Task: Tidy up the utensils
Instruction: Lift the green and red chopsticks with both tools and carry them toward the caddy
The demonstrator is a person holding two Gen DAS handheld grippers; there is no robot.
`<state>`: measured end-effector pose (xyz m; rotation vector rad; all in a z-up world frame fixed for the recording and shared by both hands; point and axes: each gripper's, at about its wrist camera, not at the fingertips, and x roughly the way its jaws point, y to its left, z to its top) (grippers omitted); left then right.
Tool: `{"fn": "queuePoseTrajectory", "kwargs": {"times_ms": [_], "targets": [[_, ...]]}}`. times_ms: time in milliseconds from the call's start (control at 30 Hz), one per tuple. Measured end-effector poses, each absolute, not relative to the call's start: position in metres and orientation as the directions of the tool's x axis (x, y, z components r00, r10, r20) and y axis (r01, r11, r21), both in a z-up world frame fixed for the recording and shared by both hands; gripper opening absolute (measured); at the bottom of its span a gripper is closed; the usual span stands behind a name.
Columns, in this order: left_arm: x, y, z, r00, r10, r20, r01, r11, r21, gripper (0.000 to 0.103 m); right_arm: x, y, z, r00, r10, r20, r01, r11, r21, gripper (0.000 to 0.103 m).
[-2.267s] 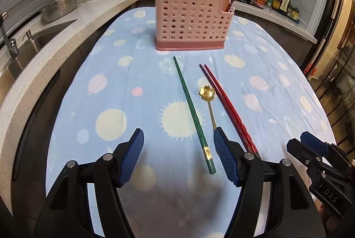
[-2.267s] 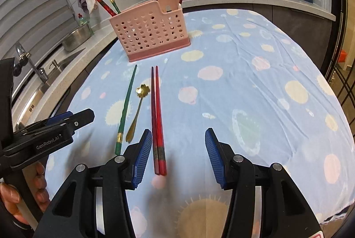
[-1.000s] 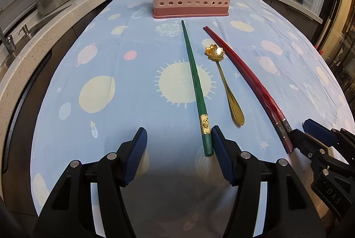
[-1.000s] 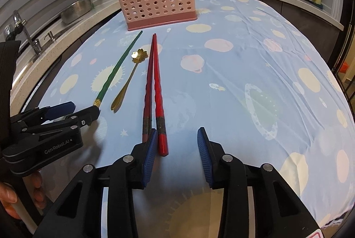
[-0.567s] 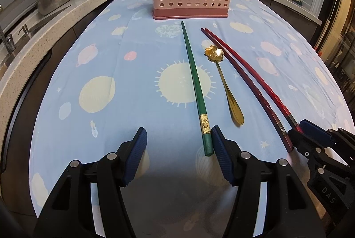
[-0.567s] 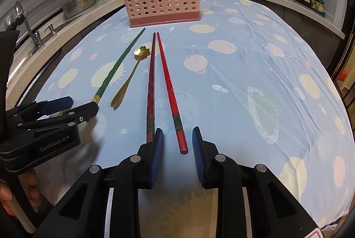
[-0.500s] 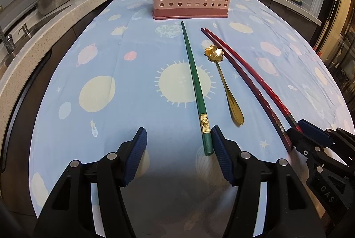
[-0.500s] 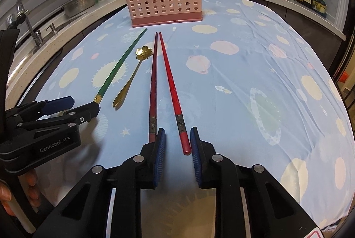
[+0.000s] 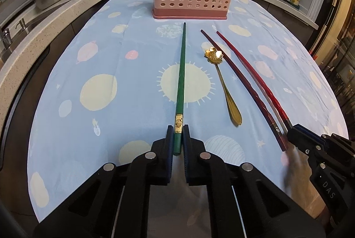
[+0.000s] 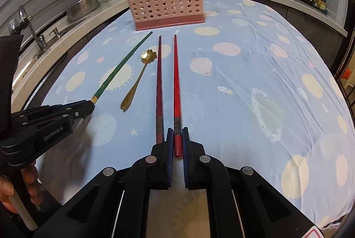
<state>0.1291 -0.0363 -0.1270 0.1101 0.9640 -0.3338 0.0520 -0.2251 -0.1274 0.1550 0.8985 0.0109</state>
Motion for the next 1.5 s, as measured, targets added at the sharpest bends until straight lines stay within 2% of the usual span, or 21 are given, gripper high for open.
{"fn": "queuePoseTrajectory", "kwargs": {"times_ms": [533, 900, 1300, 1500], "targets": [[0.105, -0.021, -0.074, 0.569, -0.264, -0.779, 0.321, 0.943, -0.084, 0.007, 0.026, -0.237, -0.057, 0.737, 0.098, -0.669, 0.064, 0.975, 0.213, 0.007], [0.107, -0.008, -0.007, 0.668, -0.311, -0.676, 0.318, 0.941, -0.119, 0.007, 0.029, -0.252, 0.009, 0.829, 0.115, -0.547, 0.043, 0.962, 0.268, 0.007], [0.143, -0.014, 0.060, 0.763, -0.310, -0.567, 0.317, 0.944, -0.090, 0.007, 0.052, -0.266, 0.060, 0.892, 0.085, -0.444, 0.032, 0.968, 0.251, 0.007], [0.159, -0.020, 0.089, 0.789, -0.320, -0.524, 0.326, 0.942, -0.085, 0.007, 0.070, -0.271, 0.080, 0.905, 0.114, -0.410, 0.002, 0.962, 0.273, 0.007]]}}
